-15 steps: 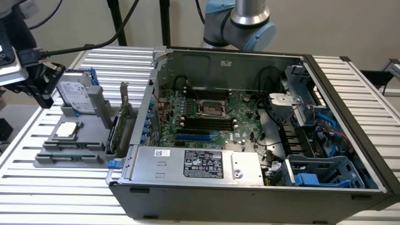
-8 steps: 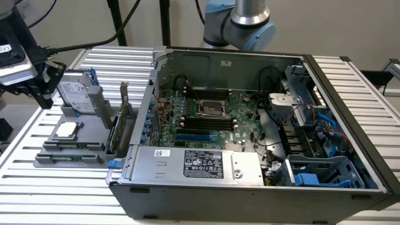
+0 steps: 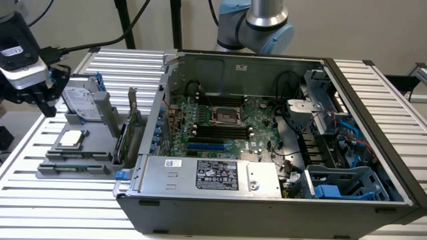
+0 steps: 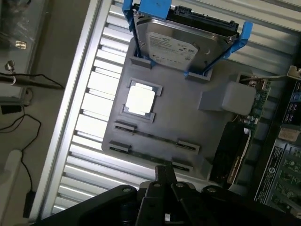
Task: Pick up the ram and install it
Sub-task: 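Pick up the ram and move it above insertion slot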
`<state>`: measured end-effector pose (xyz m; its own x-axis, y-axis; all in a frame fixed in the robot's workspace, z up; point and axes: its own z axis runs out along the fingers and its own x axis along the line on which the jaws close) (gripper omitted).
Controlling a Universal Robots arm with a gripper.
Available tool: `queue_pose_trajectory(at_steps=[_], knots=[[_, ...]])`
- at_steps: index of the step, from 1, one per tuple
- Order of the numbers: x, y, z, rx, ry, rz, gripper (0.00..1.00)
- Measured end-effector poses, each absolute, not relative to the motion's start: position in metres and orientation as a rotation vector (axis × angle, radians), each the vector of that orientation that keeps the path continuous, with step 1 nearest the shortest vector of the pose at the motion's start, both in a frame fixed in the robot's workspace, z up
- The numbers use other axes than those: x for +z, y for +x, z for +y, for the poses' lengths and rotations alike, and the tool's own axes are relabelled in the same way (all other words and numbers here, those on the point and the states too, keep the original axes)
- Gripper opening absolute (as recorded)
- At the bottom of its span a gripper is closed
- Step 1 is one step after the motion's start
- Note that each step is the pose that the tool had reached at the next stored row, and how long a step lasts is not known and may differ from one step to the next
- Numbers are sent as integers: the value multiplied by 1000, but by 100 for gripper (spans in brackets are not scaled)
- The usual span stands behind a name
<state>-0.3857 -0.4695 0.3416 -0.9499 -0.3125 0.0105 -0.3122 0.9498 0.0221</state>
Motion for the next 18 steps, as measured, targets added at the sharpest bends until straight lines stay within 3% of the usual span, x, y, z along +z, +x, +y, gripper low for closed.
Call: queue_pose_trajectory(at_steps=[18], knots=[[335,-386,-469,-28,991,-2963,11]])
